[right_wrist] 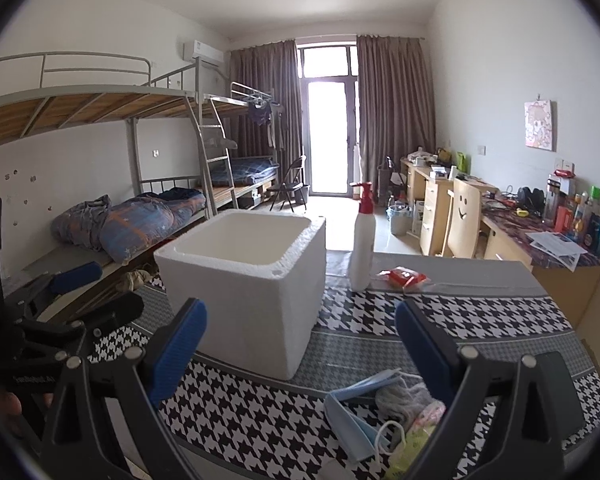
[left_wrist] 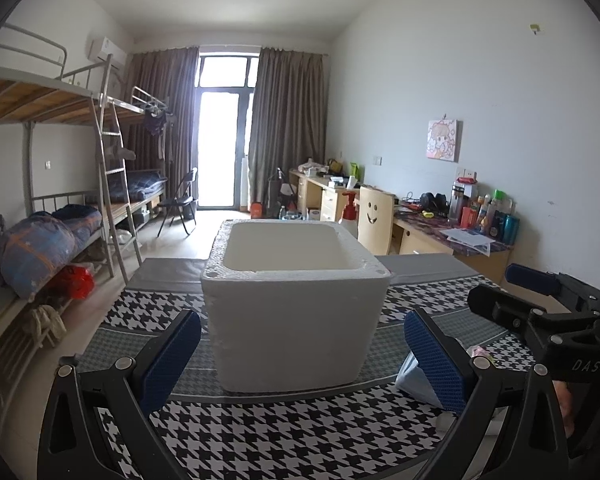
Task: Organize soft objects
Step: 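Withdraw the right tool from the box back toward the remaining pile, then move both tools toward the blue mask and clear plastic bag on the table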
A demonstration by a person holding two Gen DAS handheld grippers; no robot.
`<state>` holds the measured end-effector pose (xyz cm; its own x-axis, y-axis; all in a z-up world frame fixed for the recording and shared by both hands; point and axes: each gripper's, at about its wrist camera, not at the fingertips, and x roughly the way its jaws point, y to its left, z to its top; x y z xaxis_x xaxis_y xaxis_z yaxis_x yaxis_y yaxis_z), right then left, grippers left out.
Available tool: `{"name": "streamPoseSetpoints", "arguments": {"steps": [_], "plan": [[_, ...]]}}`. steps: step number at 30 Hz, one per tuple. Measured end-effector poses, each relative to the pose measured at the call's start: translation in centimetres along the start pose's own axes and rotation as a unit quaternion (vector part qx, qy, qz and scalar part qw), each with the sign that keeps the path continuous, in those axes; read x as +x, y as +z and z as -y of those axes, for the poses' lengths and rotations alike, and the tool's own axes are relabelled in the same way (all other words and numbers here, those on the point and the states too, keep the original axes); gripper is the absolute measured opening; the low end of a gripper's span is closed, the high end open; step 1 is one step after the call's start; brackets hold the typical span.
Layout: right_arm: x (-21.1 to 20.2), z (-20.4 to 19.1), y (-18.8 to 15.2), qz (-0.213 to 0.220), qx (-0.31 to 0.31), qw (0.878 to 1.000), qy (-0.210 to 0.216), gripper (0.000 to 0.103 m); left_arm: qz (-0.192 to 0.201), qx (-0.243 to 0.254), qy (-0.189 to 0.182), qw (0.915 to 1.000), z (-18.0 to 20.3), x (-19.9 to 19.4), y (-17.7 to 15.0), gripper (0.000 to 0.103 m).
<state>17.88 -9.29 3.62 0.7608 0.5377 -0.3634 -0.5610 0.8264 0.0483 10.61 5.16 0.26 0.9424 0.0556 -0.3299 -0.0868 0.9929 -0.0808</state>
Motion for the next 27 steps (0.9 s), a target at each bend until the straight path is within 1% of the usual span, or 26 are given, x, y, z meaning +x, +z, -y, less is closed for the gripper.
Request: {"name": "streamPoseSetpoints", "arguments": {"steps": [3,9,14,18,23,27], "plan": [[-0.3,0.7,-0.4,0.002,0.012,1.0,0.004,0.097,-0.006,0.001,-0.004,1.0,0.1,0.3,-0.2,0.102],[-0.8,1.0,-1.1,0.005,0.007,1.0,-0.015,0.097,-0.012,-0.001,-0.023,0.9997,0.6,0.8,-0.5,0.102],[-1.0,1.6,-1.9,0.0,0.017,1.0,-0.02,0.097,-0.014,0.012,-0.035,0.9992,1.3,1.0,-0.9,0.102],[-1.2,2.1,-2.6,0.0,0.024,0.999,-0.023,0.097,-0.02,0.01,-0.048,0.9986,1.9,1.4,-1.2,0.102],[-1.3,3.2,-3.4,-0.004,0.041,0.999,-0.035,0.097,-0.024,0.011,-0.064,0.9976,2.3,1.8,-1.4,0.102],[-1.6,3.7,-3.6,-0.008,0.039,0.998,-0.053,0.097,-0.029,0.01,-0.075,0.9967,2.6,2.2,-1.4,0.102]]}}
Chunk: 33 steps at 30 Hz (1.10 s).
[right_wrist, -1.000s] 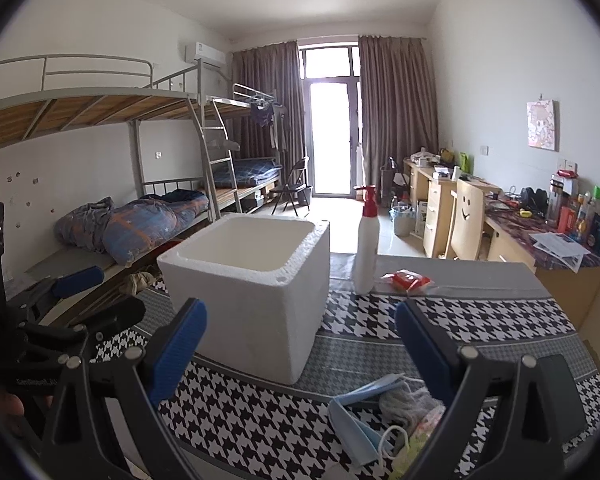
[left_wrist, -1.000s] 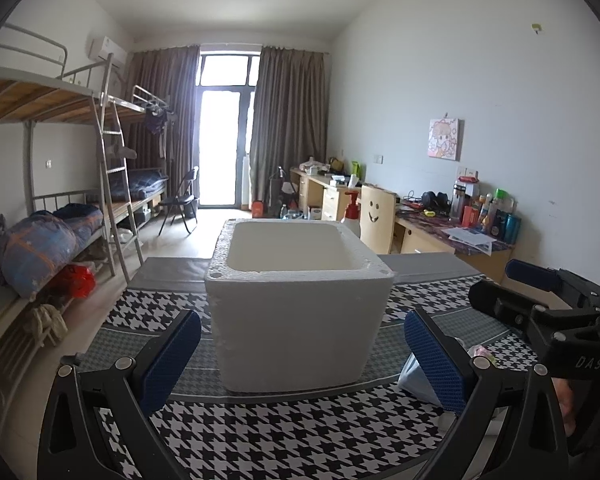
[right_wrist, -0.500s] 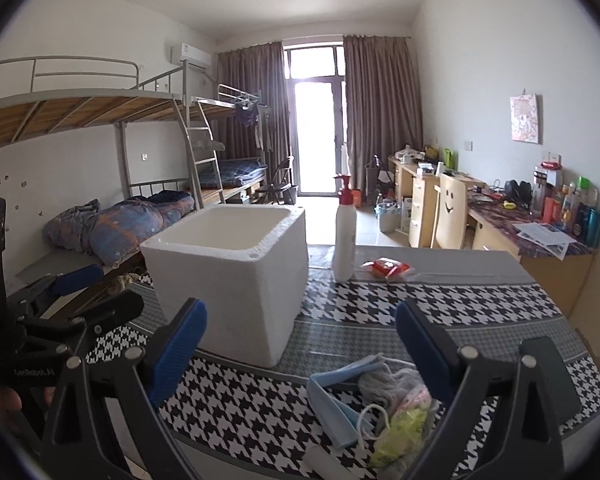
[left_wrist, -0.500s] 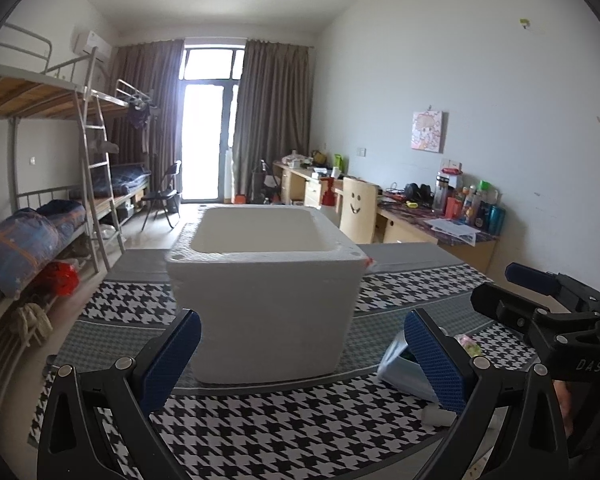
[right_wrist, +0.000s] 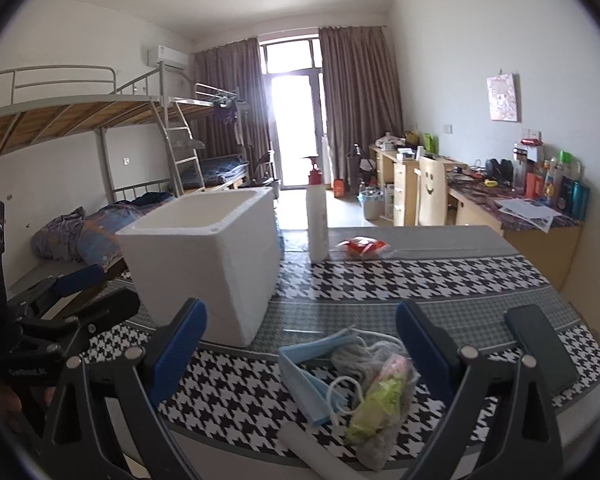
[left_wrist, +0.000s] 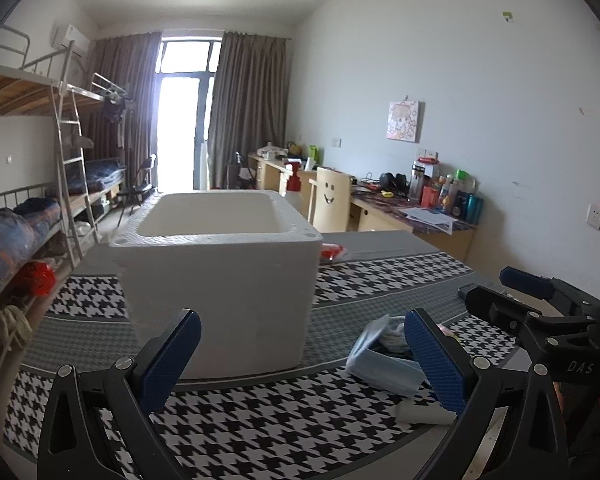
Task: Organize soft objects
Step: 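Move both tools toward the blue mask and clear plastic bag on the table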
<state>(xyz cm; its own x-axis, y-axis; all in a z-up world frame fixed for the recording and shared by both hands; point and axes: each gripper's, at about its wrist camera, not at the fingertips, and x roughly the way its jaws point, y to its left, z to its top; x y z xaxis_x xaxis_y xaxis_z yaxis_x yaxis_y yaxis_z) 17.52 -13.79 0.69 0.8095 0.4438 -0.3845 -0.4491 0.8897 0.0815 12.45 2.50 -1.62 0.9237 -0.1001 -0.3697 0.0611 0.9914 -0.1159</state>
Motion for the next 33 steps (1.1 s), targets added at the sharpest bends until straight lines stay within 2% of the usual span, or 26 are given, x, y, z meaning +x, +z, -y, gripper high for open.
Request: {"name": "streamPoseSetpoints", "arguments": {"steps": [12,33], "plan": [[0.1,2.0,-1.1,-0.02,0.014,0.999,-0.033,0.097,-0.028,0.006,-0.024,0.9993,1.0,2.0,-0.4,0.102],[1.7,4.4,-3.5,-0.069,0.03,0.996,-0.042,0.097,-0.086,0.011,-0.042,0.9953,2.8,6.4,-1.3,0.102]]}}
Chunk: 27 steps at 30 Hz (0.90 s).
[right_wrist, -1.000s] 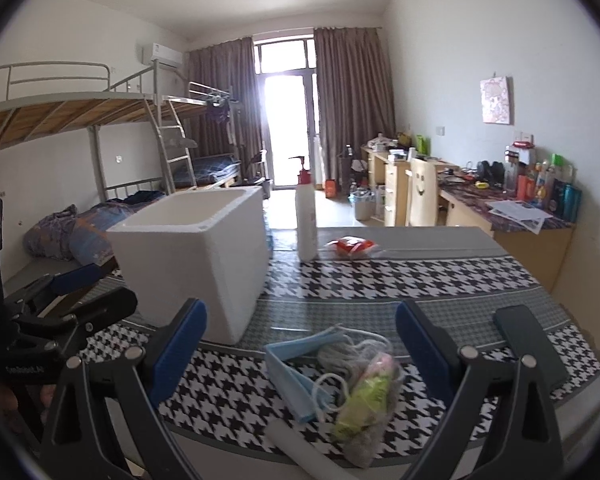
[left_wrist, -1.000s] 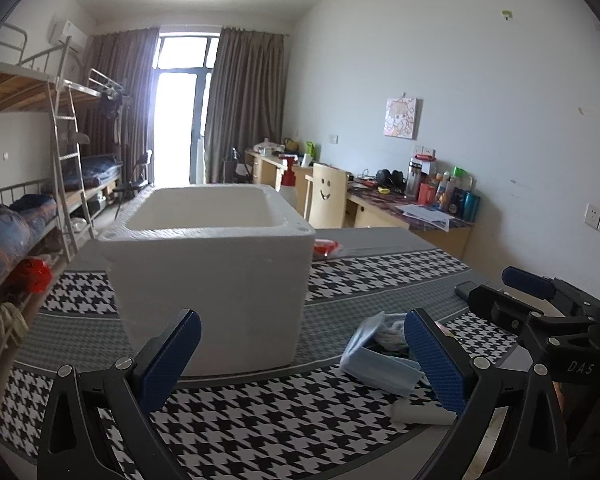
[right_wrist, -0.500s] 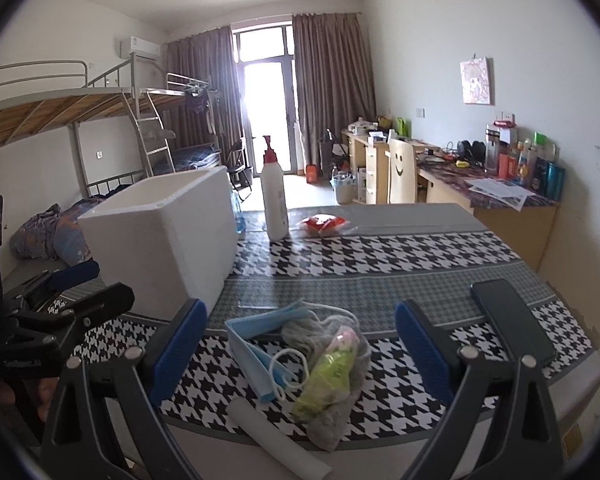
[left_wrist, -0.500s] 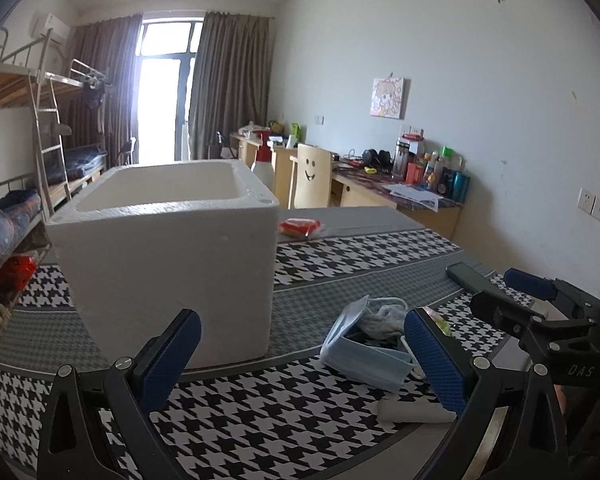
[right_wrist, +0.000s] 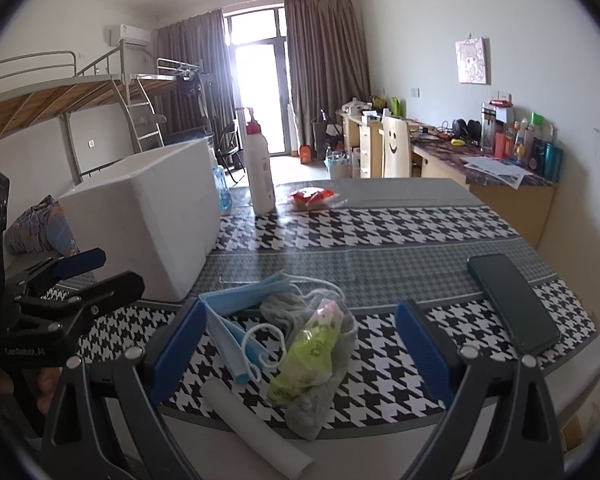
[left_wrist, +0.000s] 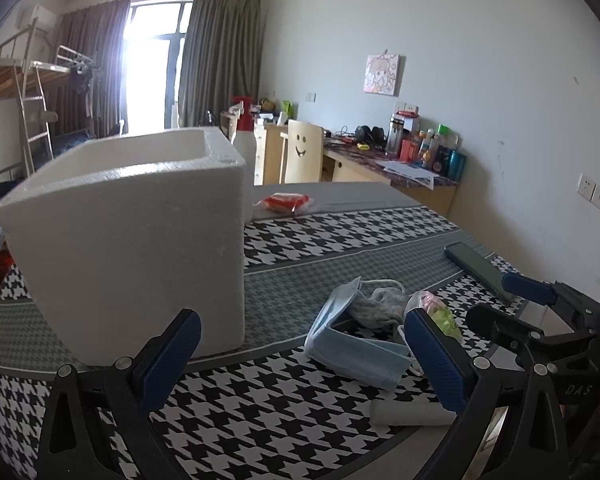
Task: Organize soft objects
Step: 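Move both tools toward the blue mask and clear plastic bag on the table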
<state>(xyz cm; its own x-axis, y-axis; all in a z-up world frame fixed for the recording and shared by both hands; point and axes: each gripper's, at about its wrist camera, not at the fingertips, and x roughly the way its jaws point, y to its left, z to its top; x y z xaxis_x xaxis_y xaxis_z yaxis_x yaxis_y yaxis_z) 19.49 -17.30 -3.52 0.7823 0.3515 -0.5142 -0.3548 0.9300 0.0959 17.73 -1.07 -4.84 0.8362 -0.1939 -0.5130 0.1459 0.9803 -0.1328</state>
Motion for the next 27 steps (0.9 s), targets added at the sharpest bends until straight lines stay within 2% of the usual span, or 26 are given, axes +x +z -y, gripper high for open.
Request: {"name": "streamPoseSetpoints", "arguments": {"steps": [18,27], "plan": [[1.5,1.3,-0.8,-0.027,0.014,0.999,0.009,0.097,-0.045,-0.015,0.002,0.9989,0.4,3.6,-0.6,0.102],[1.7,1.9,-1.4,-0.031,0.015,0.999,0.011,0.097,-0.067,-0.011,0.007,0.9976,1.0,5.2,-0.9,0.089]]}}
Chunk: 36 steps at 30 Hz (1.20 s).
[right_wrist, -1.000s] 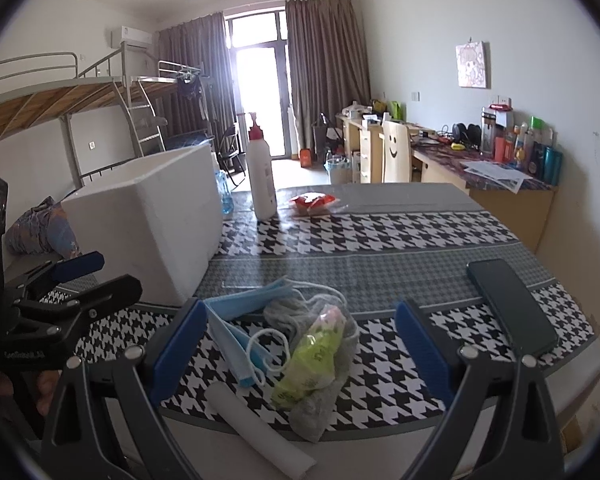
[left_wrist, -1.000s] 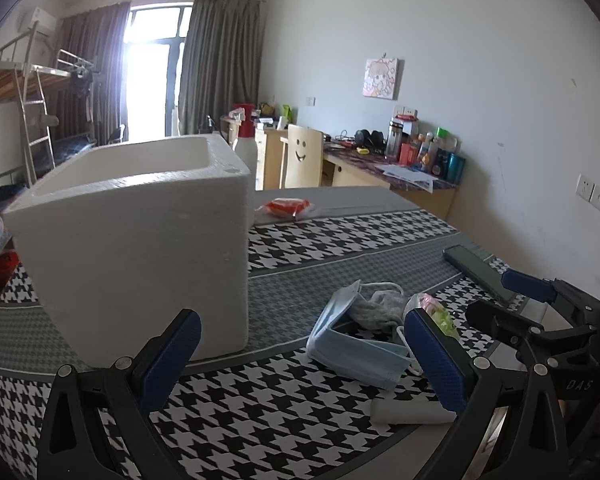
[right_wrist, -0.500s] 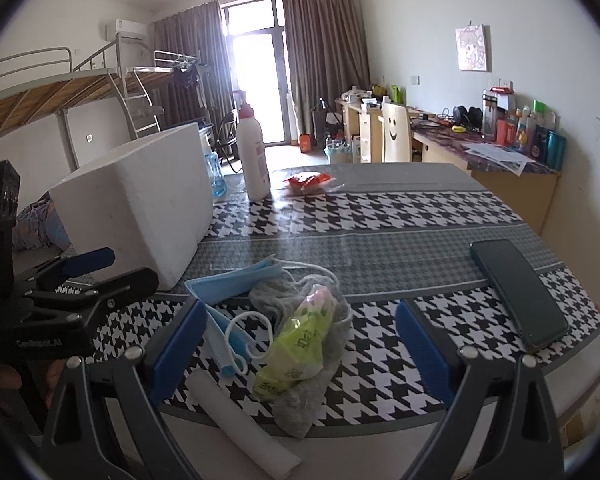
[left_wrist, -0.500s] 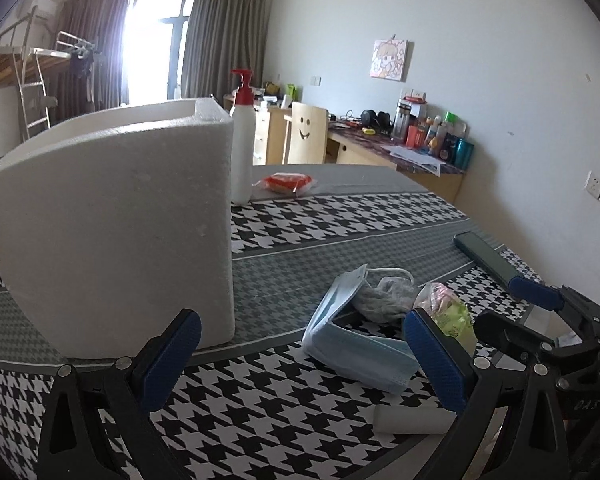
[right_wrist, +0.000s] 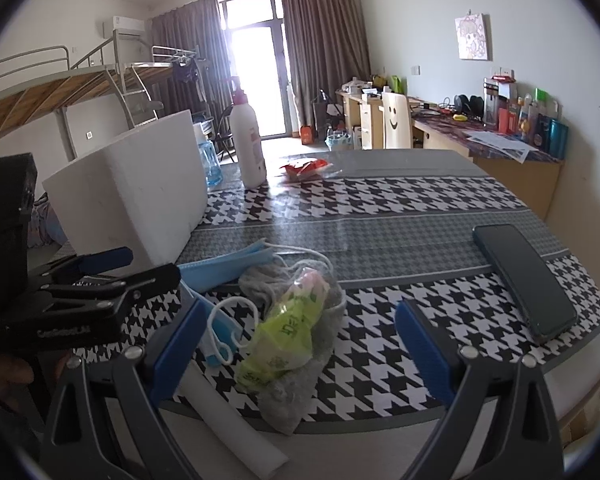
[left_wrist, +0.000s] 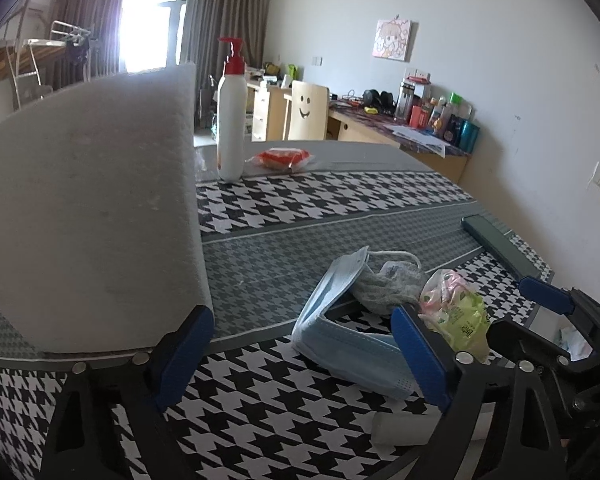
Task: Organize soft objects
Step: 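Move both tools toward the blue mask and clear plastic bag on the table, then close the left tool on the blue mask while the right tool grasps the clear plastic bag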
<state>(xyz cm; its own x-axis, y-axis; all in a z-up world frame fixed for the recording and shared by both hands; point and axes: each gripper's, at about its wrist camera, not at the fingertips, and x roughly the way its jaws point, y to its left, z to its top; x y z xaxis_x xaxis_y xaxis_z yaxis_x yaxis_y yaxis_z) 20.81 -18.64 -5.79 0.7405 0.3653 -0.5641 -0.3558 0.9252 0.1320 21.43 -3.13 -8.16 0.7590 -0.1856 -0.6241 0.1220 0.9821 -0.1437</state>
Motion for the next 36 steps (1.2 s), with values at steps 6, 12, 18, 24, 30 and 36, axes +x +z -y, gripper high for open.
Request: {"name": "streamPoseSetpoints", "arguments": {"steps": [6,12,18,24,30,36], "plan": [[0.2,0.5,-0.2,-0.005,0.006,1.0,0.005,0.097,-0.014,-0.002,-0.001,0.9999,0.2,1.0,0.0,0.085],[0.5,0.8,-0.4,-0.01,0.009,1.0,0.013,0.097,-0.019,0.003,0.009,0.9998,0.8,1.7,0.1,0.077],[1.0,0.9,-0.8,-0.016,0.012,1.0,0.023,0.097,-0.032,0.003,0.013,0.9994,0.6,2.4,0.1,0.065],[1.4,1.0,-0.7,-0.022,0.013,0.999,0.029,0.097,-0.048,0.0,0.011,0.9988,0.5,3.2,0.1,0.056],[1.4,0.7,-0.7,-0.021,0.015,0.999,0.04,0.097,-0.061,0.003,0.012,0.998,0.4,3.5,0.1,0.041],[2.1,0.6,-0.6,-0.035,0.024,0.998,0.053,0.078,-0.068,0.002,0.017,0.9975,0.1,3.6,0.0,0.032]]}}
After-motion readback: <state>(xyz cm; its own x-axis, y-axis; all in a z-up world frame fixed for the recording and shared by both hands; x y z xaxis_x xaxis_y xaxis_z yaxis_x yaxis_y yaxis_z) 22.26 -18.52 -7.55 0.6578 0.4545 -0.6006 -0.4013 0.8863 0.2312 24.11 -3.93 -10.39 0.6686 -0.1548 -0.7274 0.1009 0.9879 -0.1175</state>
